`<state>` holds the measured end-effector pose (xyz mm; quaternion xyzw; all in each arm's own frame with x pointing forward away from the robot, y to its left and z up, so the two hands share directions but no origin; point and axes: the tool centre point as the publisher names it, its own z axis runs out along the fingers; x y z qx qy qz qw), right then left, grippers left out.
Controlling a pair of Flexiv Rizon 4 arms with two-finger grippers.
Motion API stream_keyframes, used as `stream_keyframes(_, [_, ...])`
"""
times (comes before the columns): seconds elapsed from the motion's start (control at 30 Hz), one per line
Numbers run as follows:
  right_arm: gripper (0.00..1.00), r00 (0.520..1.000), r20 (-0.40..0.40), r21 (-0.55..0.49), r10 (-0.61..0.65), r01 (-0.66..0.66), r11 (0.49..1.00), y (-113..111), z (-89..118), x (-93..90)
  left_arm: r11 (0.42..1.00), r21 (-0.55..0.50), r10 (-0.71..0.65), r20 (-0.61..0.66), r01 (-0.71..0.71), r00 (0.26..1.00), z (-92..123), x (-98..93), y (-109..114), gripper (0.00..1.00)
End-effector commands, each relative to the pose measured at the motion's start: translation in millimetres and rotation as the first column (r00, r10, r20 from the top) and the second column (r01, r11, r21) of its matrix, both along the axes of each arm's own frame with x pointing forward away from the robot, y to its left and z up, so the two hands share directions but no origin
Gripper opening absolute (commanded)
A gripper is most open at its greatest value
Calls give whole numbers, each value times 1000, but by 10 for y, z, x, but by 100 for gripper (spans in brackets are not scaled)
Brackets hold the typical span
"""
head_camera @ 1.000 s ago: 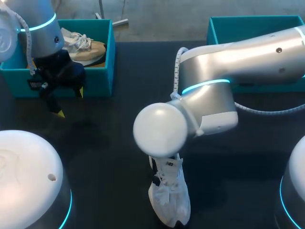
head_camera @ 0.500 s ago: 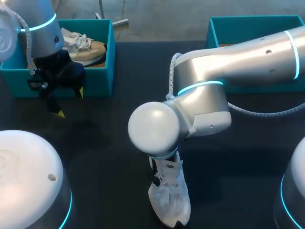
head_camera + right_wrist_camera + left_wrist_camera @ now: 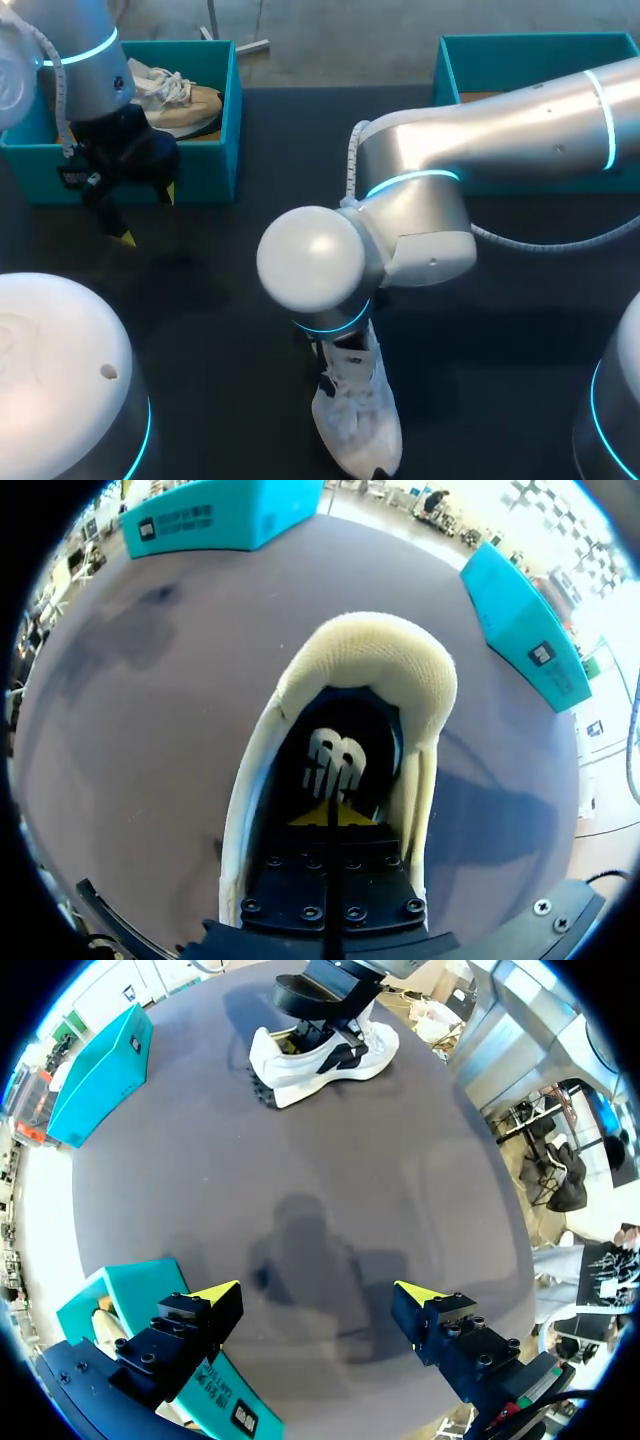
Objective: Take the shoe out of the shoebox, open the shoe tongue, remove and reinsert the insole, then place the shoe into the shoebox
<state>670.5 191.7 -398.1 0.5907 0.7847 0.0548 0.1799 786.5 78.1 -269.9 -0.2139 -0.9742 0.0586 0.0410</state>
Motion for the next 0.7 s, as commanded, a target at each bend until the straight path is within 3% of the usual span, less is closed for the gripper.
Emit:
stream_keyframes(0.03, [0,882,93,167,-461,443,881,54,117,-161,1000,1,0,3,0,1000,-1,-11,6,100])
stream_keyframes(0.23, [0,881,169,187,-442,412,892,48,338,-35,1000,1,0,3,0,1000,-1,-11,6,100])
stream_keyframes(0.7, [0,889,223,280,-401,335,900,42,466,302,1000,1,0,3,0,1000,-1,-11,6,100])
